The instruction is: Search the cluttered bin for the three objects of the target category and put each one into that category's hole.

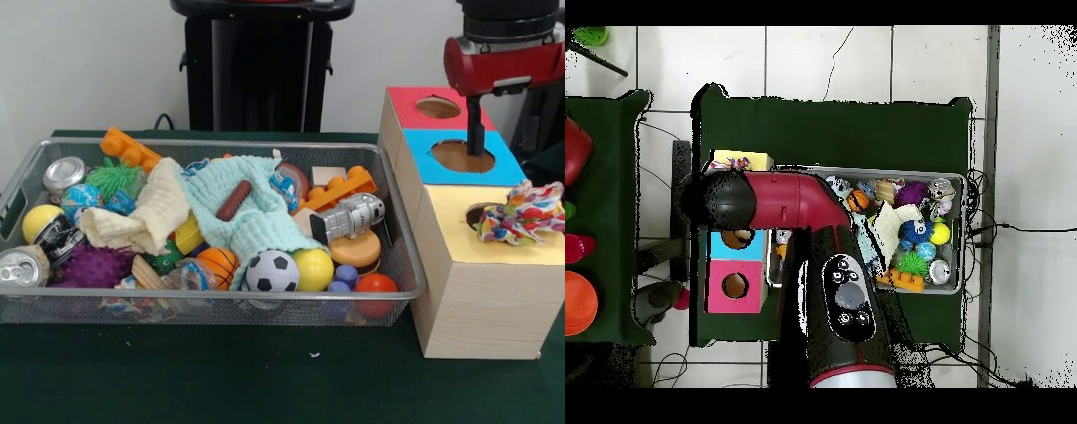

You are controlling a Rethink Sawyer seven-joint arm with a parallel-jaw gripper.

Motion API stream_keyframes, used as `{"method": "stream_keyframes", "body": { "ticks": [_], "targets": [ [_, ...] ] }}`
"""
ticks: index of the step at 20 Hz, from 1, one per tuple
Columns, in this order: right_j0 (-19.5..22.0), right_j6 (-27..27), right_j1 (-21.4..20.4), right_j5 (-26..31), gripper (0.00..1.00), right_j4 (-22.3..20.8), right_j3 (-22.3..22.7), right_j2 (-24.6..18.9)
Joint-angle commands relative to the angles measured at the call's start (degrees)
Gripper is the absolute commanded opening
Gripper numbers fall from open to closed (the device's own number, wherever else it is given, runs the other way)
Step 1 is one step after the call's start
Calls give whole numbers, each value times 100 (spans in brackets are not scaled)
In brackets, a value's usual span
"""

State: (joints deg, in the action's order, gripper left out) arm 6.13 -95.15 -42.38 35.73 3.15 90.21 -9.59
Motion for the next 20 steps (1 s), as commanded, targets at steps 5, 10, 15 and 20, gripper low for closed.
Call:
{"method": "stream_keyframes", "body": {
  "ticks": [5, 10, 15, 20],
  "targets": [
    [-124, -1094, -11, 503, 100, 140, -169, 156],
    [-161, -1179, -14, 255, 0, 218, -100, 188],
    [-173, -1151, 3, 67, 0, 250, -26, 200],
    [-172, -1231, 71, -212, 0, 321, 3, 186]
  ]
}}
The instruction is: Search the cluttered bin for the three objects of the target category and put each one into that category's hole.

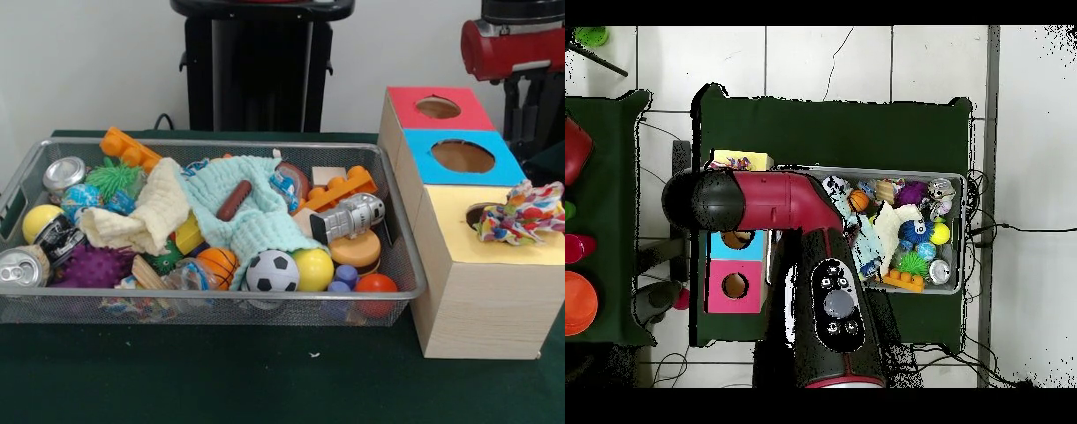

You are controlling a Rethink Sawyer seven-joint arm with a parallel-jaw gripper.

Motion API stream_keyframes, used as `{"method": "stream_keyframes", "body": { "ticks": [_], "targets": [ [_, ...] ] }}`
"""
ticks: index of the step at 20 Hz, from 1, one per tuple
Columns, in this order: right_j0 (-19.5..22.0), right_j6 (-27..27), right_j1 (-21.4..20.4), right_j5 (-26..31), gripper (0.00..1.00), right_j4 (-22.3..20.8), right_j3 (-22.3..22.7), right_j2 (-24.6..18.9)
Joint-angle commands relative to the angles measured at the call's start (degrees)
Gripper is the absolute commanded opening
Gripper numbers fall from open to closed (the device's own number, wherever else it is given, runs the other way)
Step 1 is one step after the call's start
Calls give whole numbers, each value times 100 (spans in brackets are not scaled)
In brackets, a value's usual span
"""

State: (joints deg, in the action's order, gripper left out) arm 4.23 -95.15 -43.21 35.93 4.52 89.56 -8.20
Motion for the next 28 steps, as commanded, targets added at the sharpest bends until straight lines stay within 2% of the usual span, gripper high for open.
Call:
{"method": "stream_keyframes", "body": {
  "ticks": [1, 12, 28],
  "targets": [
    [14, -1268, 157, -337, 0, 204, 105, 42],
    [-143, -1447, 318, -744, 0, 333, 93, 119],
    [-196, -1154, 496, -1069, 0, 230, 121, 257]
  ]
}}
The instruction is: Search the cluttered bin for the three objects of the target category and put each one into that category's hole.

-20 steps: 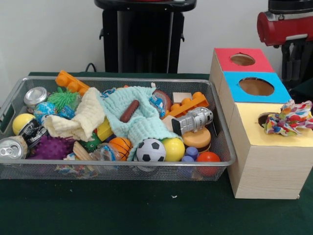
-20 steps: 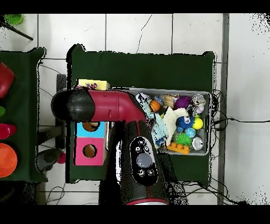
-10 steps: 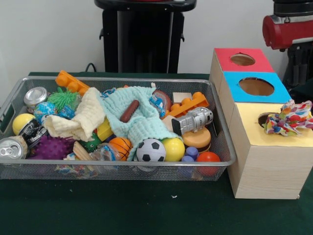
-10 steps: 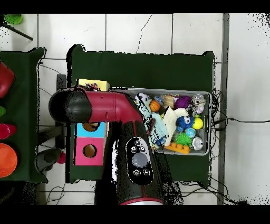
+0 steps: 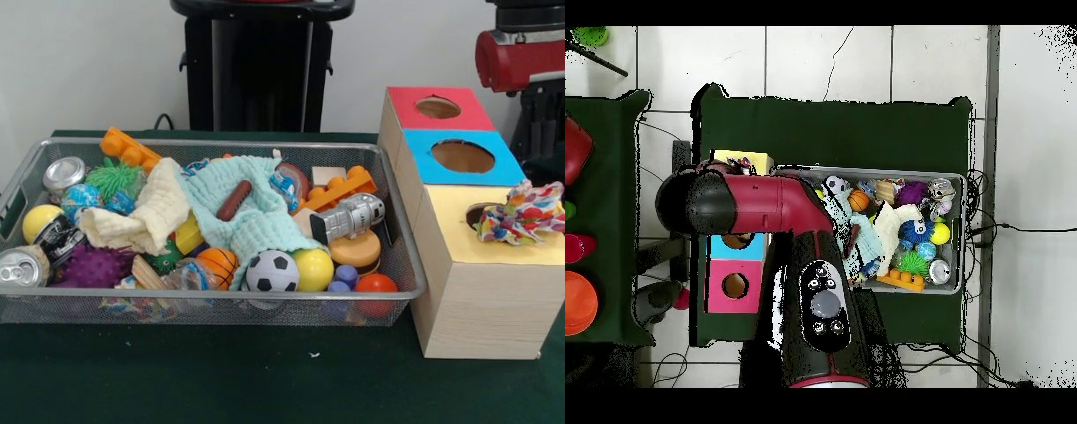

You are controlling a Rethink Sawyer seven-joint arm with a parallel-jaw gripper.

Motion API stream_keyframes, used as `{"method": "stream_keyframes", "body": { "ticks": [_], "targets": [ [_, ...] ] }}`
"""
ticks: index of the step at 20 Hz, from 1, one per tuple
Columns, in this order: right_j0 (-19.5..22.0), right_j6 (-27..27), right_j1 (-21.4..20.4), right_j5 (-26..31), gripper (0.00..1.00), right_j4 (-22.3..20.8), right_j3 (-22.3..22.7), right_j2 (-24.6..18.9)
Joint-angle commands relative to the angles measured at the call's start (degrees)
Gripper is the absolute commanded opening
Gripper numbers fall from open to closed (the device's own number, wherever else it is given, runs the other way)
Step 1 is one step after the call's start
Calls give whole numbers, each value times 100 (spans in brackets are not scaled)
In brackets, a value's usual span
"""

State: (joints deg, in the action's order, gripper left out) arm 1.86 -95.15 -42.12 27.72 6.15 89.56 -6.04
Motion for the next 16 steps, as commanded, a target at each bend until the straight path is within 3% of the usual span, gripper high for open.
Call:
{"method": "stream_keyframes", "body": {
  "ticks": [1, 16],
  "targets": [
    [40, -1122, 390, -246, 0, 45, 121, 51],
    [-125, -1223, 560, -459, 0, 37, 77, 308]
  ]
}}
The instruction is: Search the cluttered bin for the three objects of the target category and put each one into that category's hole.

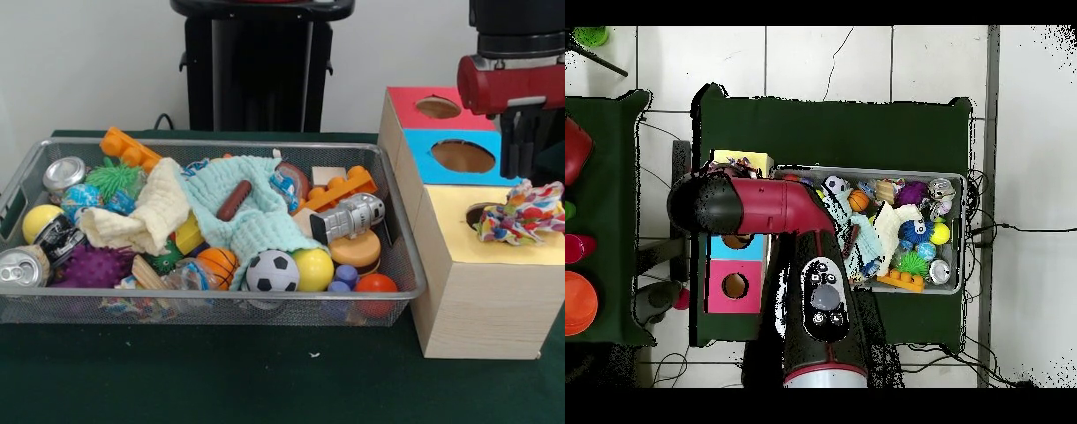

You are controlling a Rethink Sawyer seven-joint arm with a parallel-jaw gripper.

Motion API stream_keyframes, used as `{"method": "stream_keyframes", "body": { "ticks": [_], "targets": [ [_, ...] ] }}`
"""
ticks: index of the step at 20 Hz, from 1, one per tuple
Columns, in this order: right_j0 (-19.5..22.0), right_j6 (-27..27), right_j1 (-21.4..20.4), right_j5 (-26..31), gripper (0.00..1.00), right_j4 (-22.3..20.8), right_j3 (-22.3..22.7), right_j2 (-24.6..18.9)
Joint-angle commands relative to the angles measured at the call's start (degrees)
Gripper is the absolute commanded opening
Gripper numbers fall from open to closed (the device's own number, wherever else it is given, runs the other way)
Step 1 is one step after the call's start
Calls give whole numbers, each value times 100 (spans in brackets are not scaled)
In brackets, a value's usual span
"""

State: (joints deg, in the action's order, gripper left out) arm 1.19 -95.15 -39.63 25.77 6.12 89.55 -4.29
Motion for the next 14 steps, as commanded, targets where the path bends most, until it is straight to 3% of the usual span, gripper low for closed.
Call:
{"method": "stream_keyframes", "body": {
  "ticks": [1, 14],
  "targets": [
    [-75, -1253, 322, -256, 0, 77, 55, 144],
    [-242, -1445, 437, -367, 0, 337, -19, 256]
  ]
}}
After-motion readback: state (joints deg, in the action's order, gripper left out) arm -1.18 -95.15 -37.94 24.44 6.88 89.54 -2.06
